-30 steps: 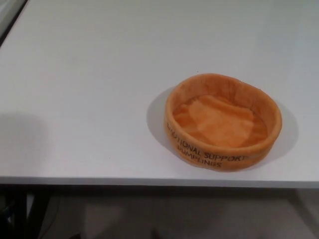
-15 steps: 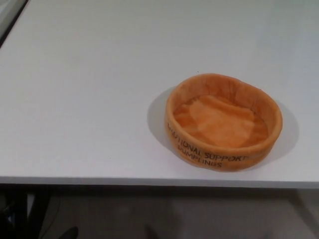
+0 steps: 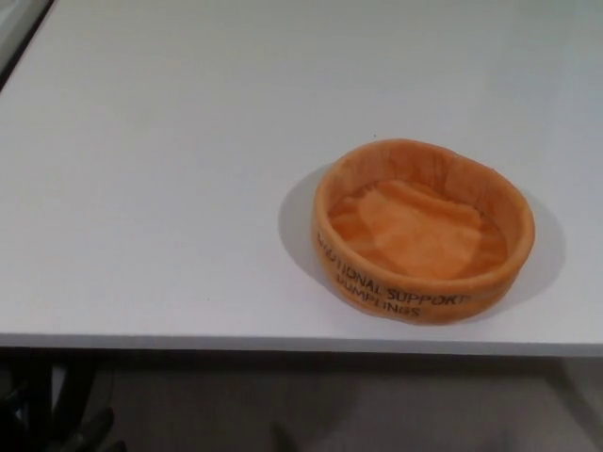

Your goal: A soft plate is kept in the center of the table close to the robot and the robot uses its left hand to pick up the plate, turns it upside down and places it back on the table

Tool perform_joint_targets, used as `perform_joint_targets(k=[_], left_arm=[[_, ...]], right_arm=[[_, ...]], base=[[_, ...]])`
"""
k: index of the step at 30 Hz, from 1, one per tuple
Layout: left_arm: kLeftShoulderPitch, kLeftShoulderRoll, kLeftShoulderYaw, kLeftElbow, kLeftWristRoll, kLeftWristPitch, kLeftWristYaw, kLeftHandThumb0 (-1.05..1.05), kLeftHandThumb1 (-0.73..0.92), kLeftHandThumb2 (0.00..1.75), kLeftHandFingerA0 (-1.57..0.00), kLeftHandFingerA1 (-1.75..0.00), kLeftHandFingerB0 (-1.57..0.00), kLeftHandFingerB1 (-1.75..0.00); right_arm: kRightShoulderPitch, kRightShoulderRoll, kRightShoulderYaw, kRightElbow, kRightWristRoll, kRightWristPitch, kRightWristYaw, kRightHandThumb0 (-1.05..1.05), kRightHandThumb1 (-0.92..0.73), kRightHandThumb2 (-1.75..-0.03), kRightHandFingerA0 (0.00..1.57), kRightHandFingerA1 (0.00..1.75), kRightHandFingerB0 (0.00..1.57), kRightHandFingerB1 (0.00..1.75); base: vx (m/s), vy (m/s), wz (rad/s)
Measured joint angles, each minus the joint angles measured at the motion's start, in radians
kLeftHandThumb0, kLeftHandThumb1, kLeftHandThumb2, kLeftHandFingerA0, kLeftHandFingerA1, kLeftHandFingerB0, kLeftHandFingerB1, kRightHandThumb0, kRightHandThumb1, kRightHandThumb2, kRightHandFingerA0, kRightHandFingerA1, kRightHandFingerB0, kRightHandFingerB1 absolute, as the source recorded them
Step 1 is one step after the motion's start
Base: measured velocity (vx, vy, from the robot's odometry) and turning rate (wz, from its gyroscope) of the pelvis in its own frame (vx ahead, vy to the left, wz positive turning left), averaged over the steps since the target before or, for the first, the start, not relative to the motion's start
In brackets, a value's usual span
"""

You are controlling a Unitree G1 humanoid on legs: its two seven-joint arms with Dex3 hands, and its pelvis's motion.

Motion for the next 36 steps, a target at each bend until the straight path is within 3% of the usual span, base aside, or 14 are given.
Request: perform_joint_targets(k=[1,2,15,16,18,19,24,25,27,28,31,32,33,36], left_arm=[[0.0,-0.001,0.004,-0.01,-0.003,0.0,0.001,-0.38,0.38,1.05,-0.01,-0.51,0.0,-0.48],[0.002,-0.001,0.011,-0.032,-0.008,0.0,0.002,-0.98,0.92,0.72,-0.17,-0.37,-0.16,-0.27],[0.015,-0.018,0.072,-0.264,-0.064,0.003,0.025,-0.95,0.92,0.71,-0.2,-0.35,-0.19,-0.28],[0.015,-0.02,0.078,-0.297,-0.069,0.004,0.031,-0.9,0.73,1.14,-0.1,-0.46,-0.08,-0.4],[0.014,-0.021,0.087,-0.339,-0.074,0.008,0.038,-0.9,0.72,1.13,-0.11,-0.46,-0.08,-0.4],[0.009,-0.02,0.096,-0.387,-0.079,0.013,0.045,-0.38,0.39,1.05,-0.01,-0.5,0.0,-0.48],[-0.09,-0.001,0.131,-0.507,-0.098,0.035,0.071,-0.89,0.71,1.11,-0.13,-0.47,-0.08,-0.41],[-0.127,0.011,0.143,-0.532,-0.097,0.045,0.08,-0.93,0.92,0.68,-0.18,-0.35,-0.17,-0.28],[-0.177,0.029,0.155,-0.559,-0.097,0.061,0.091,-0.93,0.92,0.69,-0.2,-0.34,-0.18,-0.28],[-0.206,0.038,0.16,-0.573,-0.096,0.072,0.097,-0.87,0.71,1.11,-0.11,-0.46,-0.09,-0.41],[-0.31,0.074,0.167,-0.606,-0.086,0.115,0.116,-0.89,0.7,1.11,-0.09,-0.46,-0.11,-0.43],[-0.348,0.088,0.166,-0.618,-0.08,0.131,0.121,-0.39,0.39,1.05,-0.03,-0.51,0.0,-0.48],[-0.376,0.099,0.166,-0.623,-0.072,0.144,0.126,-0.88,0.7,1.11,-0.1,-0.49,-0.11,-0.44],[-0.47,0.129,0.155,-0.626,-0.043,0.191,0.139,-0.89,0.69,1.12,-0.12,-0.49,-0.13,-0.43]], right_arm=[[0.0,0.0,0.0,-0.001,0.0,-0.001,0.001,-0.86,-0.79,-1.13,0.11,0.46,0.0,0.19],[0.001,0.0,-0.001,-0.001,0.0,-0.002,0.002,-0.86,-0.79,-1.13,0.12,0.46,0.0,0.2],[0.006,0.0,-0.002,-0.02,0.001,-0.002,0.005,-0.85,-0.78,-1.13,0.11,0.46,0.0,0.19],[0.005,0.0,-0.002,-0.02,0.001,-0.002,0.006,-0.85,-0.79,-1.14,0.09,0.46,0.0,0.19],[0.003,0.0,-0.001,-0.02,0.0,-0.002,0.006,-0.86,-0.78,-1.14,0.09,0.46,0.0,0.19],[0.003,0.0,-0.001,-0.02,0.0,-0.002,0.005,-0.86,-0.78,-1.14,0.08,0.45,0.01,0.19],[0.002,0.0,0.0,-0.021,0.0,0.001,0.005,-0.87,-0.78,-1.13,0.09,0.45,0.0,0.18],[0.001,0.0,0.0,-0.021,0.0,0.001,0.005,-0.86,-0.78,-1.13,0.11,0.46,0.0,0.19],[-0.002,0.0,0.0,-0.02,0.0,0.001,0.005,-0.86,-0.78,-1.13,0.12,0.47,0.0,0.19],[-0.004,0.0,0.001,-0.02,0.0,0.001,0.005,-0.86,-0.79,-1.13,0.11,0.46,0.0,0.19],[-0.004,0.0,0.0,-0.021,-0.001,0.002,0.003,-0.87,-0.78,-1.13,0.1,0.46,0.03,0.19],[-0.005,0.0,0.001,-0.024,-0.001,0.003,0.003,-0.86,-0.78,-1.13,0.08,0.45,0.0,0.19],[-0.004,0.0,0.001,-0.025,-0.001,0.003,0.003,-0.86,-0.78,-1.13,0.08,0.45,0.0,0.18],[-0.001,0.0,0.001,-0.028,-0.002,0.006,0.002,-0.86,-0.79,-1.13,0.09,0.45,0.02,0.18]], base=[[0.0,0.0,0.0],[0.0,0.0,0.0],[0.0,0.0,0.0],[0.0,0.0,0.0],[0.0,0.0,0.0],[0.0,0.0,0.0],[0.0,0.0,0.0],[0.0,0.0,0.0],[0.0,0.0,0.0],[0.0,0.0,0.0],[0.0,0.0,0.0],[0.0,0.0,0.0],[0.0,0.0,0.0],[0.0,0.0,0.0]])
